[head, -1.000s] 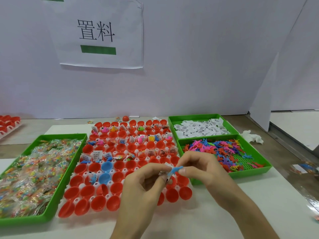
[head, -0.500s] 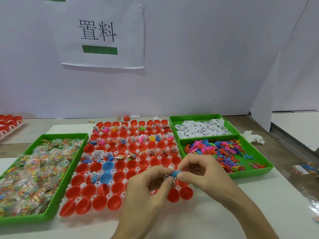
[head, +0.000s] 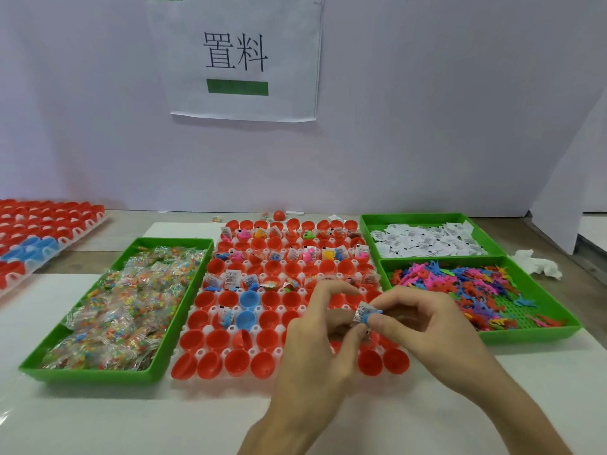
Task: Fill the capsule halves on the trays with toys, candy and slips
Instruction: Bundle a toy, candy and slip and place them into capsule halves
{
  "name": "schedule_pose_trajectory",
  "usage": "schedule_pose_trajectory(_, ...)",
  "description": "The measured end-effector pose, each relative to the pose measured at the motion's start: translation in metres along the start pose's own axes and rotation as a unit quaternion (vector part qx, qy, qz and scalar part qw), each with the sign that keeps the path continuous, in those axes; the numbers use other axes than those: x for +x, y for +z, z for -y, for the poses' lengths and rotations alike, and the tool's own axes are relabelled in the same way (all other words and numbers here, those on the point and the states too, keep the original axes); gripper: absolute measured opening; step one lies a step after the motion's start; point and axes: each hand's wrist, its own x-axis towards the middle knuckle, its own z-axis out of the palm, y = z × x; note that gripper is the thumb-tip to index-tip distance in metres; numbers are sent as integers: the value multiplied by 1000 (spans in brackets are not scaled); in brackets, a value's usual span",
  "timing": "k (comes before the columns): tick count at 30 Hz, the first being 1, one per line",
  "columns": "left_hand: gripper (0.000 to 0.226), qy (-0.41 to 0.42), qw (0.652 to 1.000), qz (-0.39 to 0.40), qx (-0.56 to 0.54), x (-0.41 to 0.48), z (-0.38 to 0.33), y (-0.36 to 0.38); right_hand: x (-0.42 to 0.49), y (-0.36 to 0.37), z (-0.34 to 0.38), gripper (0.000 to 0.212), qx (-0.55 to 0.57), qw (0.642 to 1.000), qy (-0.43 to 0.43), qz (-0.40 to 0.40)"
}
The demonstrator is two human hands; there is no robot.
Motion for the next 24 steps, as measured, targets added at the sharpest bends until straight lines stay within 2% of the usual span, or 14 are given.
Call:
schedule_pose_trajectory(4,42,-24,998,-26,-51,4,0,-6,0,6,1,7,14,998,-58,-37)
schedule_pose_trajectory(7,28,-46,994,-43,-88,8,-1,-12,1,11,2,7,34,994,-88,-58)
schedule_pose_trajectory(14,20,-54,989,-57,-124,11,-2,-20,10,15,8,8,15,993,-101,-66)
schedule_pose_trajectory(21,24,-33,986,-140,-79,14,-14,-49,41,33,39,9,-20,994,-100,-29)
schedule_pose_trajectory(24,30,1,974,-224,-28,2,-13,-75,63,56,48,10,-69,992,-106,7)
